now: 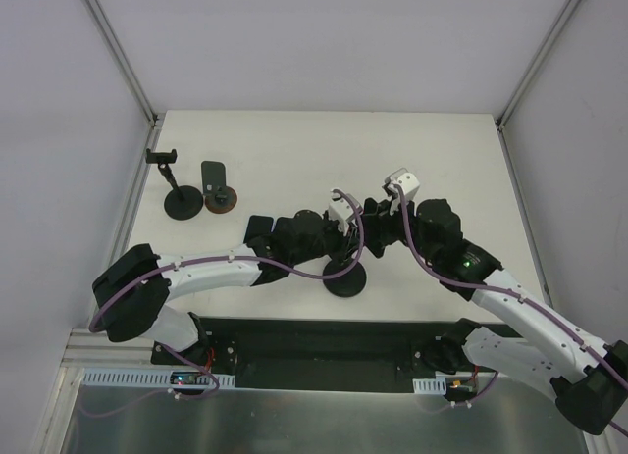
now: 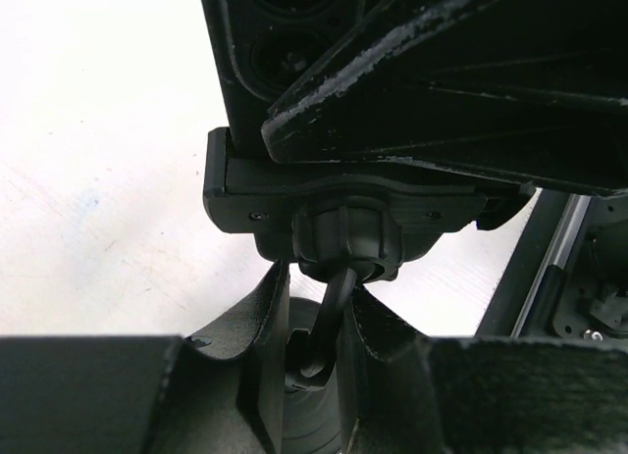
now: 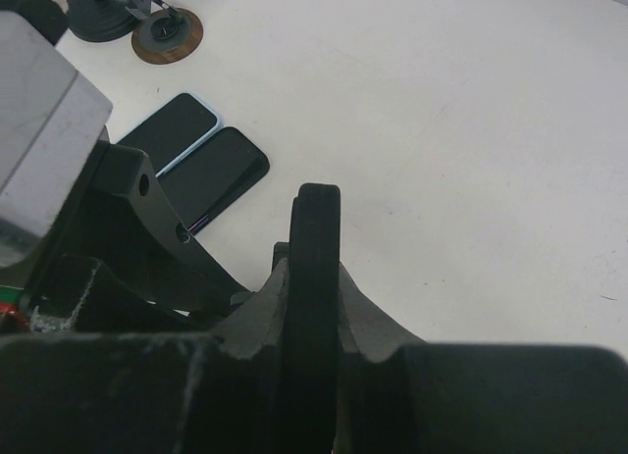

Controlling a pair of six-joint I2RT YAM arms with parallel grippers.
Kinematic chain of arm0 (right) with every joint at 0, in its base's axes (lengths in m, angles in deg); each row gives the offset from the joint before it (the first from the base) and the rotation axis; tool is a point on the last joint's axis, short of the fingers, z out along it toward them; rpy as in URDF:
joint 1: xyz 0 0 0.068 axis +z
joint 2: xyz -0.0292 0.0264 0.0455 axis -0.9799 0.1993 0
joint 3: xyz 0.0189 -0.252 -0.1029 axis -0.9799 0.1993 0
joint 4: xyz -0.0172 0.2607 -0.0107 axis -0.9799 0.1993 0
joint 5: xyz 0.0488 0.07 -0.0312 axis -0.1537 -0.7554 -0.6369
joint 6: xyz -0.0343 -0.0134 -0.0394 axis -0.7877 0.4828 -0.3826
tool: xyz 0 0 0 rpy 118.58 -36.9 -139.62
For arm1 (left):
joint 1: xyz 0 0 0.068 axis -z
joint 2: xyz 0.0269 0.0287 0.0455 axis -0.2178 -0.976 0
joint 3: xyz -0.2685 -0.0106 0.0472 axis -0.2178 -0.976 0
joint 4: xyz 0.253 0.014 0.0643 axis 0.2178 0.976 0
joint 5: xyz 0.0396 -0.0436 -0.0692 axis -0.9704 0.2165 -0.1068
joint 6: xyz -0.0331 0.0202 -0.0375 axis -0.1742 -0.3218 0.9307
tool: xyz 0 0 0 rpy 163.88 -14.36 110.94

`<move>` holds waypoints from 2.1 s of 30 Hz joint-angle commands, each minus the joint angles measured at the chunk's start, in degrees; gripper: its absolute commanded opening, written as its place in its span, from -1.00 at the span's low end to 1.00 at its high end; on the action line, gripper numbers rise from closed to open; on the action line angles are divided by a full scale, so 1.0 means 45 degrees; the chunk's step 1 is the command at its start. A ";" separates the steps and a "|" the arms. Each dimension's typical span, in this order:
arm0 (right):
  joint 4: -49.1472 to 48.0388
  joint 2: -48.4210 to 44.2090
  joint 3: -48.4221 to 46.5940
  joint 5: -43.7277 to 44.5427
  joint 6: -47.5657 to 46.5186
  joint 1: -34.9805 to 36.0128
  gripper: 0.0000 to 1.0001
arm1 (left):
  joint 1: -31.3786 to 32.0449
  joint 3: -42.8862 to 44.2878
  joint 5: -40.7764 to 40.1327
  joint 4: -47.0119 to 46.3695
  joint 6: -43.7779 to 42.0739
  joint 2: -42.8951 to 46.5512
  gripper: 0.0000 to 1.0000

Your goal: Remove the phone from the phone stand

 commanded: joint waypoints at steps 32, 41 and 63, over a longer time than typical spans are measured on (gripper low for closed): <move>-0.1194 -0.3410 0.0881 0.3382 0.2161 -0.1121 -0.98 | -0.2249 -0.1925 -0.2480 0.1365 0.2216 0.1237 -1.00; -0.1311 -0.1536 0.0080 -0.0328 0.1810 -0.1062 -0.98 | -0.1430 -0.2882 -0.0452 -0.2266 -0.0223 0.1999 -0.41; -0.0824 -0.0987 -0.0858 -0.0608 0.0872 -0.0769 -0.98 | -0.1116 -0.2199 0.0861 -0.3304 -0.2100 0.1648 0.36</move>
